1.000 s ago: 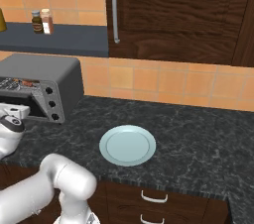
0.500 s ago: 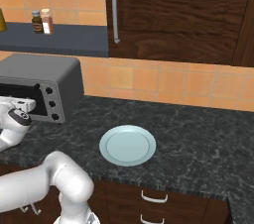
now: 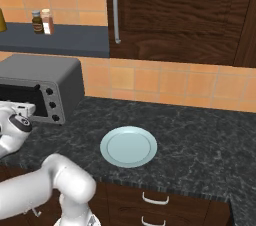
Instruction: Pick up the kebab skewer and baguette bread, and place them inside the toaster oven. Close the toaster oven door and start by setting the timer.
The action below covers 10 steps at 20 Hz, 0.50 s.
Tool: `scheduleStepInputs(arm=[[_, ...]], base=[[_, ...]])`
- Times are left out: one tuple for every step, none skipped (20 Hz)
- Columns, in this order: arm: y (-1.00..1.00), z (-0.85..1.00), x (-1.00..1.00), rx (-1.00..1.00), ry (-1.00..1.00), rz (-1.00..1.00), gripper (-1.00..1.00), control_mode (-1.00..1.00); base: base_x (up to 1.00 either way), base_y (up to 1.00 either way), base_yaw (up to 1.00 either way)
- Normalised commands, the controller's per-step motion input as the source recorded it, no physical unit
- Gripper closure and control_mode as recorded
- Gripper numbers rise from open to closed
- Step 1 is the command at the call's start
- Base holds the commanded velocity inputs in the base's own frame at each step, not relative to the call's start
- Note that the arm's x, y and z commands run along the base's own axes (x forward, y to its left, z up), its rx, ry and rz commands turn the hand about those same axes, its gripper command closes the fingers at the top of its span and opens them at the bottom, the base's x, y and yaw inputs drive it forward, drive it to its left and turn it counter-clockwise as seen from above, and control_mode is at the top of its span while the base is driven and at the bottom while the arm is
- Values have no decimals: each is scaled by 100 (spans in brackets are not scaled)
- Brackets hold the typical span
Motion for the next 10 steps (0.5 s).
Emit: scheduleStepInputs(arm=[[-16,16,-78,0,2,-5,-100,-100],[-23,18,-76,0,1,-4,-100,-100],[-24,19,-70,0,2,-4,-100,-100],[-26,16,-69,0,3,-4,-100,-100],[-29,17,-66,0,3,-3,-100,-100],[-34,21,-58,0,3,-3,-100,-100],[-47,14,-35,0,3,-2,-100,-100],[-52,16,-26,0,7,-3,-100,-100],[-55,12,-24,0,10,-1,-100,-100],[-64,6,-16,0,11,-1,-100,-100]], base=[[0,0,0],[0,0,0],[0,0,0],[0,0,0],[0,0,0],[0,0,0],[0,0,0],[0,0,0],[0,0,0],[0,0,0]])
